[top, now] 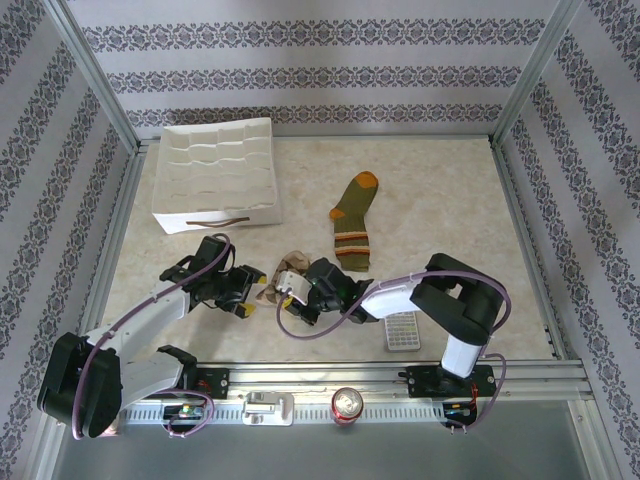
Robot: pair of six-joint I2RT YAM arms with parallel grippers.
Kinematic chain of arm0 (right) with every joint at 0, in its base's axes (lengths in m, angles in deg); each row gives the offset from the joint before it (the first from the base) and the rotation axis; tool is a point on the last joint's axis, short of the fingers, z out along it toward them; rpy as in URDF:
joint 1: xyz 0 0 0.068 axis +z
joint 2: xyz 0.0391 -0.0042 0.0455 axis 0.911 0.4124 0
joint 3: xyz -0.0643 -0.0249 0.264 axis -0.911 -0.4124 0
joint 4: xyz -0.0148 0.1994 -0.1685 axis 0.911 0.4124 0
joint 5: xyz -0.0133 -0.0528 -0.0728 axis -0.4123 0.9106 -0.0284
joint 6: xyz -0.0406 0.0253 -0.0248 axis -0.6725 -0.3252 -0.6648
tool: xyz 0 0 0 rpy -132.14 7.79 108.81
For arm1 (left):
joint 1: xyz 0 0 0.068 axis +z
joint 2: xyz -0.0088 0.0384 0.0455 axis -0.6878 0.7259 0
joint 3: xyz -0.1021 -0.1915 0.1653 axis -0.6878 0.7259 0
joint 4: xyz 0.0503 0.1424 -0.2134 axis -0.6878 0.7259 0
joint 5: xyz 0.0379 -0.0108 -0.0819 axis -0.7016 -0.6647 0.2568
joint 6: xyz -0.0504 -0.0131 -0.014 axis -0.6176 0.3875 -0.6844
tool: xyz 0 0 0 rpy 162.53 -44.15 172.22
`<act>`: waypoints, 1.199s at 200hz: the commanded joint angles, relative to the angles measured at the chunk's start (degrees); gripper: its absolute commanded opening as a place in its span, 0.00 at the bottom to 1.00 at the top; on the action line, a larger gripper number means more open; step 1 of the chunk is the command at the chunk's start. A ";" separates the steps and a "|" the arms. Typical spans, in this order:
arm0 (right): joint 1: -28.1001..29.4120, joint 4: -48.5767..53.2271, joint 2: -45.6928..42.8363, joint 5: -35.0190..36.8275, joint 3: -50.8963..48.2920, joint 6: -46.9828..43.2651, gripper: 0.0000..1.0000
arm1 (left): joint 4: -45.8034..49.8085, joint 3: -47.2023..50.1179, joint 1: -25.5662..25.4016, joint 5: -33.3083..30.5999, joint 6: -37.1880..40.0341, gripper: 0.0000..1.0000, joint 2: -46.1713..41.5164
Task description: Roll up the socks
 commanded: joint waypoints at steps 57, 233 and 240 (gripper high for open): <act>-5.97 11.91 7.82 -10.57 -1.77 7.47 0.00 | -10.90 0.86 -6.23 0.21 0.55 0.61 5.70; 11.32 12.71 -12.54 25.78 -2.38 -13.14 0.57 | 11.74 4.76 -6.57 -6.12 -8.35 0.00 3.69; 13.56 12.14 -12.33 28.93 -2.13 -14.34 0.58 | 11.99 4.24 -6.56 -6.19 -8.08 0.00 4.39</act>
